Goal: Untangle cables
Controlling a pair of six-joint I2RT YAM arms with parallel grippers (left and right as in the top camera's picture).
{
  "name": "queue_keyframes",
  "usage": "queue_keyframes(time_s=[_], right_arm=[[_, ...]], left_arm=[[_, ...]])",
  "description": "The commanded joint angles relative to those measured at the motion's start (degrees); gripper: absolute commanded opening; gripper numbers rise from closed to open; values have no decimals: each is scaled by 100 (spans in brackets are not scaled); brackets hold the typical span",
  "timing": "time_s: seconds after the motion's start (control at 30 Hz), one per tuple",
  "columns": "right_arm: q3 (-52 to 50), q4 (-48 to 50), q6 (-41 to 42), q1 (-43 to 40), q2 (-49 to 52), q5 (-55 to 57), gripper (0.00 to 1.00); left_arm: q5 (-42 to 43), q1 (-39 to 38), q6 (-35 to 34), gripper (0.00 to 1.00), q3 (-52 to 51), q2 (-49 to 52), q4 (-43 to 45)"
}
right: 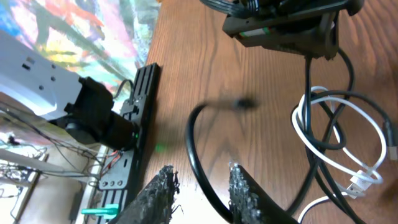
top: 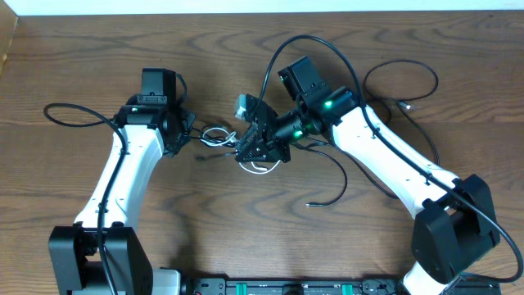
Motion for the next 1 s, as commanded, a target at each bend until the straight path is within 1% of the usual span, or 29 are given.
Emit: queue_keyframes(time_s=[0.0,0.03,0.1,0.2,0.4,0.53,0.7,0.97], right_arm=[[85,-17,-269,50,-236,-105,43],[85,-15,-269,50,-236,-107,52],[85,0,-269,48,-236,-94,59],[85,17,-267,50,-236,184,67],[85,94,-166,72,-236,962,77],[85,476,409,142,-223,1510,78],[85,1266,1676,260,-46,2391,77],[85,1491,1665,415,625,2680,71]], left_arm=[[-177,28,-55,8,-39,11,-13],[-177,28,-55,8,-39,11,-13],[-177,28,-55,8,-39,11,-13],[-177,28,-55,8,-39,11,-13],[-177,28,-55,8,-39,11,-13],[-177,28,-55,8,-39,11,-13],[-177,28,-55,8,-39,11,-15],[-177,28,-55,8,-39,11,-15]])
